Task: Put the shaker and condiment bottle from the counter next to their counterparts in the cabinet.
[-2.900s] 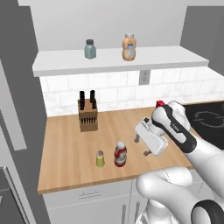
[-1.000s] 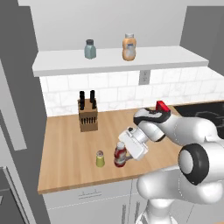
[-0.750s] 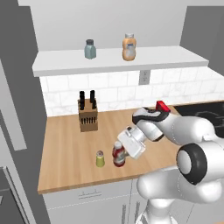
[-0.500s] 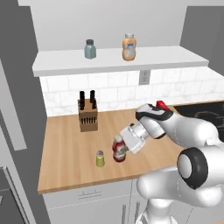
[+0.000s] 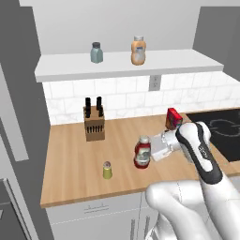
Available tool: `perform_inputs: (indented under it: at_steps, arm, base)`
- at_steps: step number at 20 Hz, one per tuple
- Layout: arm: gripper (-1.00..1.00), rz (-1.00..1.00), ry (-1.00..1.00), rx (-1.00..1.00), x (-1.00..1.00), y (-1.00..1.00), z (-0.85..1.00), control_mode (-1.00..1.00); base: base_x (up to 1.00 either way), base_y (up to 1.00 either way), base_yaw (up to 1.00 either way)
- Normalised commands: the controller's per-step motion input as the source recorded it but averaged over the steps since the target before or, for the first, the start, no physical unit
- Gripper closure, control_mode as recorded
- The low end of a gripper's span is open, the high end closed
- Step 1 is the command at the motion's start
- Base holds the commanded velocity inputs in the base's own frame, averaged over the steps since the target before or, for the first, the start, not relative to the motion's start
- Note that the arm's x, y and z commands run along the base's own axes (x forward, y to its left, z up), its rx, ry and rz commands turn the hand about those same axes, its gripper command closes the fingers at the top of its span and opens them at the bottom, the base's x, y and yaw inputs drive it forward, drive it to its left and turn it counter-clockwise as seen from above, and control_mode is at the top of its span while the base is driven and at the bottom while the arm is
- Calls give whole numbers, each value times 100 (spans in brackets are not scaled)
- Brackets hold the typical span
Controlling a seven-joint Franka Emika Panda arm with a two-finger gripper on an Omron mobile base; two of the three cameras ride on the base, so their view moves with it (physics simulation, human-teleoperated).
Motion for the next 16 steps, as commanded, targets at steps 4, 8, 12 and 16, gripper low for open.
perform_inputs:
  at_steps: [4, 8, 12, 16]
  arm:
    - [100, -61, -15, 1, -76, -13, 89, -100]
    - [100, -56, -11, 0, -69, -11, 82, -100]
    - [100, -45, -6, 1, -34, -10, 67, -100]
    - [100, -44, -10, 0, -54, -8, 67, -100]
  base:
    - [0, 0, 0]
    - [0, 0, 0]
    - [0, 0, 0]
    - [0, 0, 0]
